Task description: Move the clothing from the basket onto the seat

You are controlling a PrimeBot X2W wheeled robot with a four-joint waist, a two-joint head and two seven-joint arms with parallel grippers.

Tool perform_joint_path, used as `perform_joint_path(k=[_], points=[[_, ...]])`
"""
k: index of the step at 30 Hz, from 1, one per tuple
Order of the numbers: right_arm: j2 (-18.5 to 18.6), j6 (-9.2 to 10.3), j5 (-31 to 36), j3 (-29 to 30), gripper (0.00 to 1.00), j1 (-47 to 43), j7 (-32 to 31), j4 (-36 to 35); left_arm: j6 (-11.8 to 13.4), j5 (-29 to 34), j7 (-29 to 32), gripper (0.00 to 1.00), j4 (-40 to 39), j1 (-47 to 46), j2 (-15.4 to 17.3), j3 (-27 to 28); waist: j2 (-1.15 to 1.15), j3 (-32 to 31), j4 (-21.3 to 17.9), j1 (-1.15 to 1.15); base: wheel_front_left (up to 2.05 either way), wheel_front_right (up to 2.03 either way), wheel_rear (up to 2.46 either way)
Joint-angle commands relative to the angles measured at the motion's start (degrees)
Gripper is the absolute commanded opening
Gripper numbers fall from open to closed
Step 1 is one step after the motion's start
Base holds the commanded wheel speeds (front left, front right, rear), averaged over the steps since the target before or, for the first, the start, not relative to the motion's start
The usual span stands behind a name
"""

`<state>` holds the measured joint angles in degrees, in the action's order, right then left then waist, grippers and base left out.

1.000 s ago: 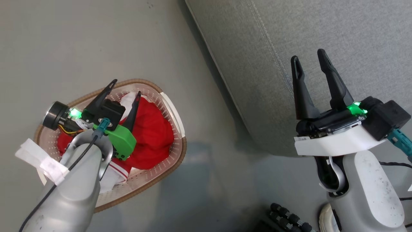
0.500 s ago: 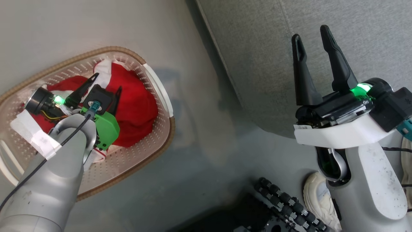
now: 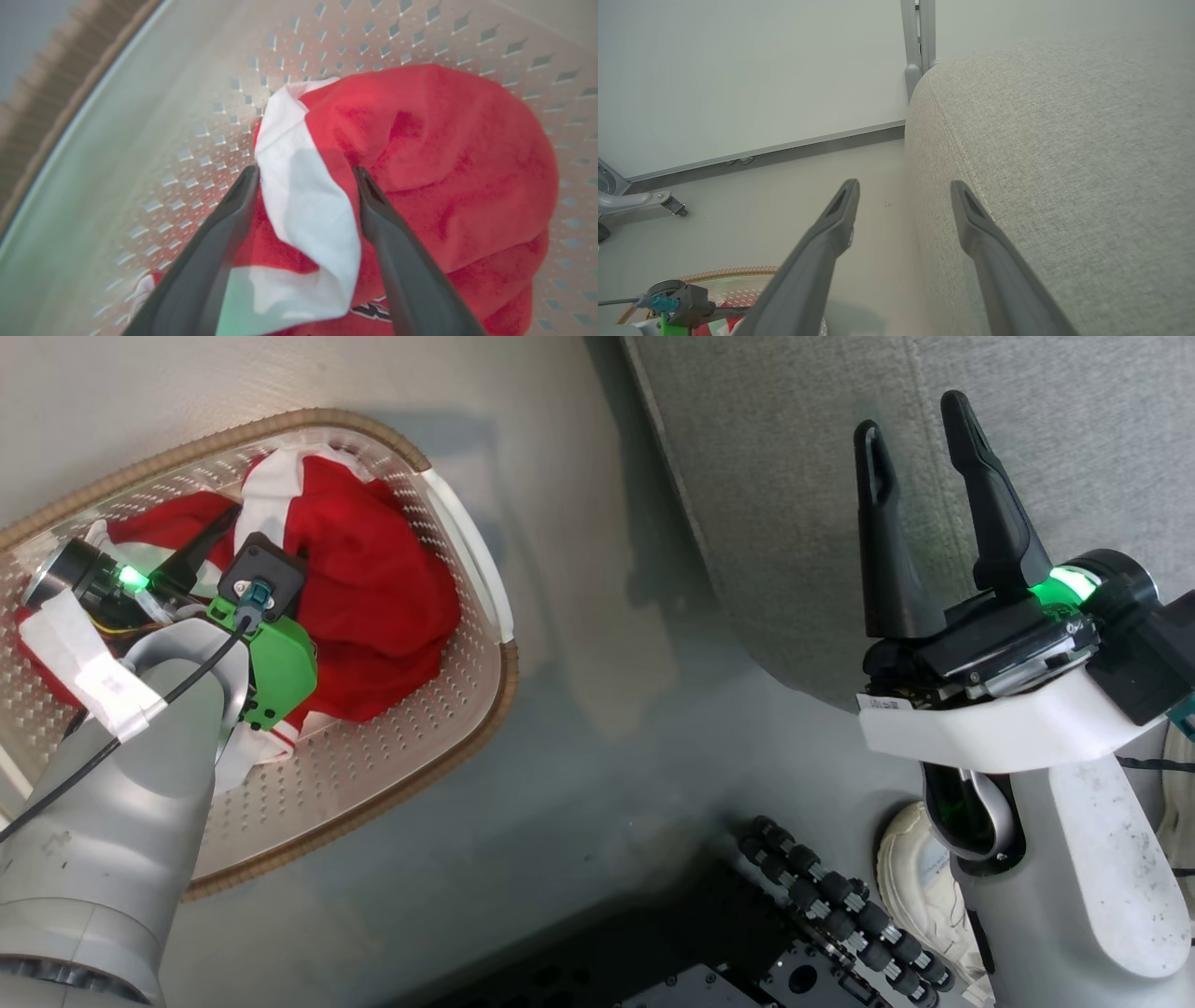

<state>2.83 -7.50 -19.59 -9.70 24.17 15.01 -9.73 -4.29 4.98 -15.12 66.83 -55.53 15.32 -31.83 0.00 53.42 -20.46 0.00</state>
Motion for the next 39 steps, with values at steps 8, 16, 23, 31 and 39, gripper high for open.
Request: perform_joint_path(k=[8, 16, 23, 31, 39], points=[[0.1, 0.02, 0.4, -0.3, 1.0, 1.3, 0.3, -0.1, -0.5, 0.3, 1.9, 1.0, 5.0, -2.6, -1.3, -1.8, 0.0, 1.2, 1.2, 0.0, 0.0, 0.0, 0.0], [0.1, 0.02, 0.1, 0.0, 1.0, 1.1, 0.3, -0.4, -2.1, -0.8, 3.3, 1.0, 6.4, -3.5, -1.9, -2.8, 0.0, 2.0, 1.2, 0.0, 0.0, 0.0, 0.0], [0.1, 0.02, 0.6, -0.1, 1.0, 1.4, 0.3, -0.4, -2.8, -1.4, 3.1, 0.0, 6.7, -4.4, -3.0, -4.4, 0.0, 1.5, 2.0, 0.0, 0.0, 0.0, 0.0], [0.1, 0.02, 1.5, 0.5, 1.0, 1.5, 0.3, 0.8, -3.2, -3.7, 0.7, 0.0, 6.0, -3.7, -6.0, -5.0, 0.0, -1.7, 4.1, 0.0, 0.0, 0.0, 0.0], [0.1, 0.02, 3.2, 0.7, 1.0, 0.5, 0.3, 2.8, -3.2, -7.7, -0.1, 0.0, 0.3, -0.8, -8.8, -5.6, 0.0, -7.7, 7.7, 0.0, 0.0, 0.0, 0.0]])
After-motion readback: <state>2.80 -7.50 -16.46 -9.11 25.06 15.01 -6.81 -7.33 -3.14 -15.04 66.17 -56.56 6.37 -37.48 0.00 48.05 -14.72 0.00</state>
